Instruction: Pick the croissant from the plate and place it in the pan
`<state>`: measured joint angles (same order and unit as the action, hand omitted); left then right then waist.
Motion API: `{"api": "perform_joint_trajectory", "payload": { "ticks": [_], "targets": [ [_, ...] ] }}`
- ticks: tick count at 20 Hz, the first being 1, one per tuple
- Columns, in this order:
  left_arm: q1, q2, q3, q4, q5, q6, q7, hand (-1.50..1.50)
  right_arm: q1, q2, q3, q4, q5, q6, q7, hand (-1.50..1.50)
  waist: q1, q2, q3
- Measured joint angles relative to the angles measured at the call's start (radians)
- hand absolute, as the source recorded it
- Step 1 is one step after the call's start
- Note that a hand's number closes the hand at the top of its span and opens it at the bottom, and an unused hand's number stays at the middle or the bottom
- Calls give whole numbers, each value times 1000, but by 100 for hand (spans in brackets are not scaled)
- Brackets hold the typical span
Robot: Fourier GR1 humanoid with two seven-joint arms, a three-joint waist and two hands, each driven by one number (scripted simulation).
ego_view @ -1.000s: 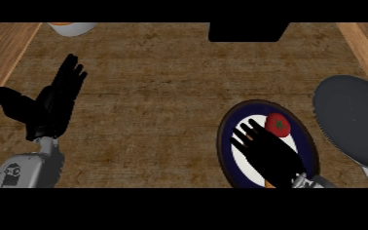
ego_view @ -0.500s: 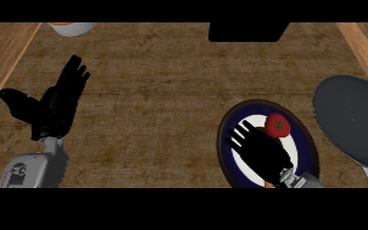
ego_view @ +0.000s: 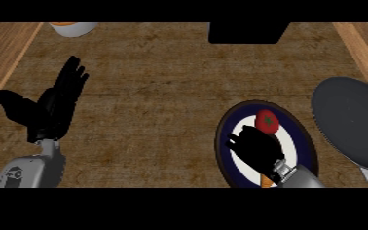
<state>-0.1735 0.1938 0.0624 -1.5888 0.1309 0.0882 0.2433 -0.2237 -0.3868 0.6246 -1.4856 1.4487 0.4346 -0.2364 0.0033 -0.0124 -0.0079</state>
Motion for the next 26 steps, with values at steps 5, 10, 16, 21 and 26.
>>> {"api": "perform_joint_trajectory", "payload": {
  "ticks": [5, 10, 16, 21, 26],
  "targets": [
    [1, 7, 19, -5, 3, -10, 2, 0, 14, 10, -27, 14, 3, -41, -42, 150, -1, -1, -1],
    [9, -14, 4, -11, -20, 2, 5, 0, 47, 27, -53, -25, 10, -79, -49, 150, -4, 2, 0],
    [28, -3, 31, -20, -12, 8, 8, 0, 113, 188, -287, -70, -78, -78, 216, 150, -38, 4, 6],
    [31, -6, 32, -15, -13, 8, 1, 0, 116, 313, -407, -211, -43, -130, 488, 150, -45, 2, 7],
    [33, -7, 28, -22, -8, -3, 2, 0, 95, 346, -393, -434, 67, -122, 653, 150, -30, 3, 6]
  ]
}}
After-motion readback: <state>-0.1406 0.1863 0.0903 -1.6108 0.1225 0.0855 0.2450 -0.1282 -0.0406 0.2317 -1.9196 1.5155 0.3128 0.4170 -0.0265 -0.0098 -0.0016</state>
